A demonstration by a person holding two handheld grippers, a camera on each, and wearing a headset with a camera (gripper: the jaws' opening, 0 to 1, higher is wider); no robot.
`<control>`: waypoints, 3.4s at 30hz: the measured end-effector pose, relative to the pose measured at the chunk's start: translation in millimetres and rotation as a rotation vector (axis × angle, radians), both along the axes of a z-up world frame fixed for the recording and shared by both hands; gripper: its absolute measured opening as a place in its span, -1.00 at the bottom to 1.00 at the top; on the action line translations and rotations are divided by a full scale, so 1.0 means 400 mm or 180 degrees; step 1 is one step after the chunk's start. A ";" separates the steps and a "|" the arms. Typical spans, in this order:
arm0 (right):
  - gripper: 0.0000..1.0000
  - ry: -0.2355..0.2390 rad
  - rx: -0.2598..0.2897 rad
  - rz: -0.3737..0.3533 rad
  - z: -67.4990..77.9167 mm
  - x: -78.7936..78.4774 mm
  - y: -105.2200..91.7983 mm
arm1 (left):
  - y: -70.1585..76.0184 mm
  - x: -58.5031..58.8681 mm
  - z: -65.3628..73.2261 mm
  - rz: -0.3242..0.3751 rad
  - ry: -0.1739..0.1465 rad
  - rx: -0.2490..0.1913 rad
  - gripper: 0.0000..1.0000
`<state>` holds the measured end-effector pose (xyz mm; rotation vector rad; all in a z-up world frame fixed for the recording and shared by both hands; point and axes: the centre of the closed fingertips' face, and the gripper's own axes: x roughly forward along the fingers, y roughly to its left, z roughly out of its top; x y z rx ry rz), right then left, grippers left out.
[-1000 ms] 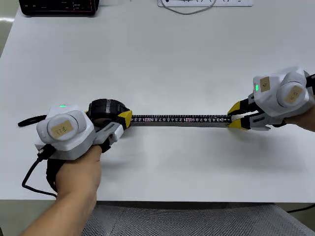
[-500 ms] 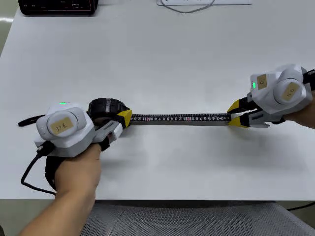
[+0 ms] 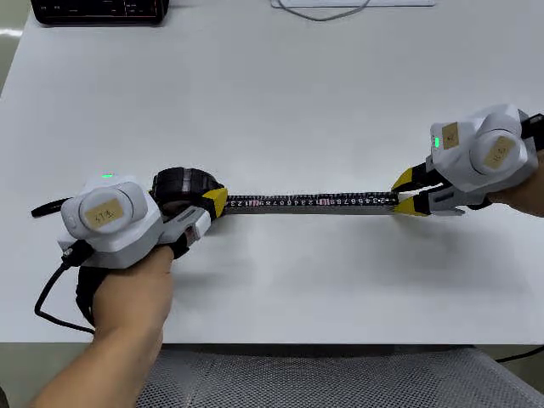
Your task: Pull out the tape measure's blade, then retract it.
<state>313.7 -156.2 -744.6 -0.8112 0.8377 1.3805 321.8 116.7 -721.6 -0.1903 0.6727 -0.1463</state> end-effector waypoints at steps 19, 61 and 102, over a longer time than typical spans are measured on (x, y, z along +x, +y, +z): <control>-0.83 0.0062 0.0169 0.0032 0.004 -0.007 0.077 | 0.000 -0.001 -0.001 0.0001 0.0016 -0.0048 0.12; -0.83 0.0180 0.0467 0.0095 0.001 -0.012 0.204 | 0.003 -0.001 0.000 0.0020 0.0030 -0.0191 0.12; -0.83 0.0222 0.0683 0.0191 0.002 -0.011 0.344 | 0.005 -0.001 0.001 0.0020 0.0044 -0.0313 0.11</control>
